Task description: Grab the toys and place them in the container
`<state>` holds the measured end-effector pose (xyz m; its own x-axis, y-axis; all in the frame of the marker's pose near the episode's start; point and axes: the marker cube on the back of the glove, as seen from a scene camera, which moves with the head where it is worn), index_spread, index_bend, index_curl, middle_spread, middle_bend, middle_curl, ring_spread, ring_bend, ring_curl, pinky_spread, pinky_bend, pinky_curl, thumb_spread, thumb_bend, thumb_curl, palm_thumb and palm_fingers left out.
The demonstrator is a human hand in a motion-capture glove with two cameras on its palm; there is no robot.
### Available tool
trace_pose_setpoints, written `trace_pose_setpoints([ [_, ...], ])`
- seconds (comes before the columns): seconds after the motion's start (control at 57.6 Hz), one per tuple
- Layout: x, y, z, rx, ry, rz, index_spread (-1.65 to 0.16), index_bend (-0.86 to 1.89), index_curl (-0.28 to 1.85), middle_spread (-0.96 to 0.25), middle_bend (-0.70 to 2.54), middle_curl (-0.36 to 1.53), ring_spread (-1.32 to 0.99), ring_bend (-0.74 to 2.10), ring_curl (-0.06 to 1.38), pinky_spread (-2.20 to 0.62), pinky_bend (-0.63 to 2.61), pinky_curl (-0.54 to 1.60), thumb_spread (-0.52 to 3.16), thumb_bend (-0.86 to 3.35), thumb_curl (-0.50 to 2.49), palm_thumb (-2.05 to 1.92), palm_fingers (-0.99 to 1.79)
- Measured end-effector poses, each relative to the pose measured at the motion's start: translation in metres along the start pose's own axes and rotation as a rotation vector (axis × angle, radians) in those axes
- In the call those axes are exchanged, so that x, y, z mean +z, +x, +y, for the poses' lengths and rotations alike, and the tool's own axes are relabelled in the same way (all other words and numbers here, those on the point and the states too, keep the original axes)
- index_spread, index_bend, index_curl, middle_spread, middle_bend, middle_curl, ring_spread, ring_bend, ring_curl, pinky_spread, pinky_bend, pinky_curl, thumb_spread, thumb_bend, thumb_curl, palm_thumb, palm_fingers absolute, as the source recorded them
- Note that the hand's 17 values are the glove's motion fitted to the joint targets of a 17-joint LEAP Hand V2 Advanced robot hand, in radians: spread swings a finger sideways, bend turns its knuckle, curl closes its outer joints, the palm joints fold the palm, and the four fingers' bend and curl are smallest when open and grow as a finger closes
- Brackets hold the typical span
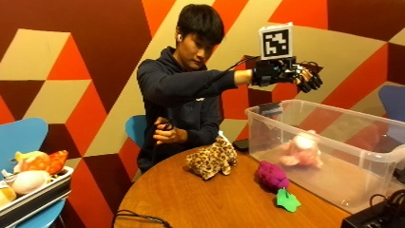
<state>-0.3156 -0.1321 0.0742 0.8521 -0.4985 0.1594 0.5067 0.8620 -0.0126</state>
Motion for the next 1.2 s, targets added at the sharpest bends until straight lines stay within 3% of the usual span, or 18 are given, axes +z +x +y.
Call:
trace_pose_setpoints([
  [0.087,-0.024,0.029,0.019,0.053,0.071,-0.104,-0.27,0.27,0.55,-0.12,0.65,0.5,-0.22,0.88,0.39,-0.1,0.99,0.46,1.07,-0.07,0.57,-0.05,-0.02],
  [0.191,-0.036,0.071,0.047,0.082,0.095,-0.048,-0.28,0.28,0.54,-0.11,0.6,0.47,-0.2,0.87,0.37,-0.06,0.93,0.42,1.16,-0.04,0.49,-0.04,0.06],
  [0.278,-0.037,0.113,0.064,0.194,0.087,-0.008,-0.28,0.29,0.54,-0.1,0.58,0.46,-0.2,0.87,0.36,-0.04,0.89,0.4,1.24,-0.02,0.45,-0.02,0.09],
  [0.539,0.011,0.186,0.094,0.332,-0.004,-0.02,-0.3,0.28,0.54,-0.1,0.55,0.44,-0.19,0.84,0.34,-0.01,0.8,0.36,1.53,0.02,0.35,0.0,0.13],
  [0.678,0.062,0.188,0.086,0.287,-0.189,0.058,-0.31,0.24,0.53,-0.1,0.52,0.43,-0.2,0.81,0.33,-0.01,0.79,0.36,1.63,0.09,0.32,0.06,0.08],
  [0.851,0.116,0.195,0.067,0.316,-0.33,0.075,-0.31,0.15,0.47,-0.09,0.37,0.39,-0.16,0.59,0.27,0.0,0.87,0.37,1.51,0.12,0.35,0.18,-0.14],
  [0.99,0.171,0.185,0.063,0.243,-0.405,-0.053,-0.29,0.11,0.41,-0.07,0.23,0.36,-0.11,0.41,0.22,0.01,0.89,0.38,1.41,0.08,0.34,0.18,-0.22],
  [1.095,0.202,0.17,0.063,0.148,-0.427,-0.148,-0.29,0.13,0.38,-0.05,0.14,0.33,-0.06,0.37,0.21,0.03,0.93,0.39,1.33,0.04,0.34,0.18,-0.13],
  [1.199,0.212,0.162,0.06,0.127,-0.374,-0.199,-0.29,0.17,0.37,-0.03,0.12,0.3,-0.03,0.52,0.24,0.04,0.99,0.38,1.31,0.06,0.35,0.26,0.07],
])
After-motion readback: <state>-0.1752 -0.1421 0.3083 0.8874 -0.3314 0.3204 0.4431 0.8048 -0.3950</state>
